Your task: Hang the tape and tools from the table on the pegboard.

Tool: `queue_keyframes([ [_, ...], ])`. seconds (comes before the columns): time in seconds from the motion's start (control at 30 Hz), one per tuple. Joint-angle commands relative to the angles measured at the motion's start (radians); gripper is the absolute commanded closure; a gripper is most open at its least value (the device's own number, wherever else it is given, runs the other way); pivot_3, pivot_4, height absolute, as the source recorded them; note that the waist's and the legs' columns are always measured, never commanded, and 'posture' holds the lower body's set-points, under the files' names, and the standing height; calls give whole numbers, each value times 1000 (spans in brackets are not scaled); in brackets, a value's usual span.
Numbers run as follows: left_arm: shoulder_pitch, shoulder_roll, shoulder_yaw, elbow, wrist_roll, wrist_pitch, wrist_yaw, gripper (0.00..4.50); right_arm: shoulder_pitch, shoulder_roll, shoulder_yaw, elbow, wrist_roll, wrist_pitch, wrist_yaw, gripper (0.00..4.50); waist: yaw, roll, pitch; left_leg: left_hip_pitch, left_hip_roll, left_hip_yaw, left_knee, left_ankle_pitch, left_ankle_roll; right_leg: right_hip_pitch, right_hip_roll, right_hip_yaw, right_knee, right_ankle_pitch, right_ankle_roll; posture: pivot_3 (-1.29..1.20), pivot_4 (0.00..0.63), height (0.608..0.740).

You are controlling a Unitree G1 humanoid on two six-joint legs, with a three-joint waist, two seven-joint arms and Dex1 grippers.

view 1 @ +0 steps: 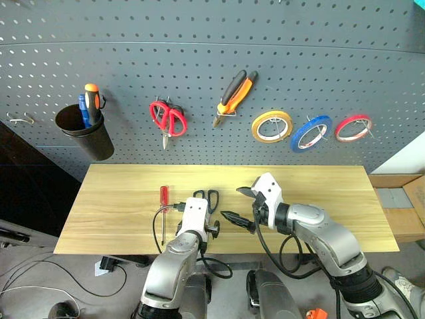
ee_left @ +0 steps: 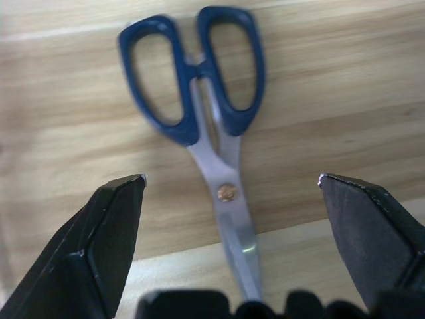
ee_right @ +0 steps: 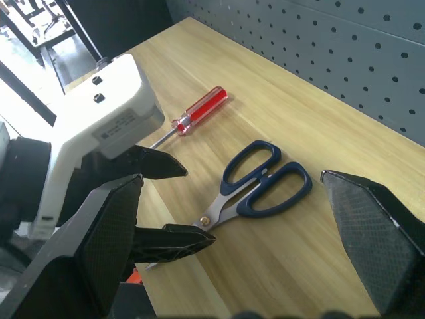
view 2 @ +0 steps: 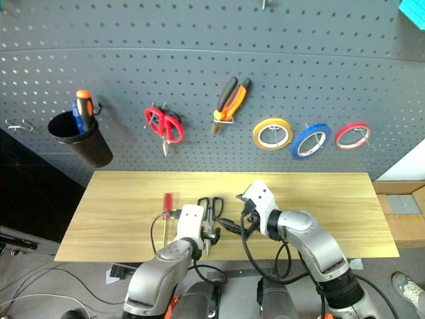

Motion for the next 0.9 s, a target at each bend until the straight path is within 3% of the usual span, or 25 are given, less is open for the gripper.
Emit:
queue_keyframes([
  [0.03, 1, -57, 14, 5, 22, -8, 56, 0, 9, -13, -11, -46, 13, -9, 16, 46, -1, 0, 0, 0, 0, 0, 0, 0, 0, 0, 0, 0, 0, 0, 0, 22, 280, 740],
  [0.47, -117, -102, 89, 211, -34, -105, 84, 0, 9, -61, -3, -67, 24, 27, 64, 46, -1, -1, 5, -1, 0, 0, 0, 0, 0, 0, 0, -1, -2, 0, 0, 4, 294, 740],
  [0.77, -196, -100, 38, 311, -82, -182, 13, 0, 46, -167, 7, -79, 11, 46, 123, 46, -2, -1, 10, -2, 0, -1, 0, 0, 0, 0, -1, -1, -3, 0, 1, -10, 301, 740],
  [0.9, -204, -95, 31, 328, -50, -142, 66, 0, 45, -167, 2, -76, 10, 43, 119, 46, -3, -1, 12, -2, 0, -1, 0, 0, 0, 0, -1, -1, -3, 0, 1, -11, 300, 740],
])
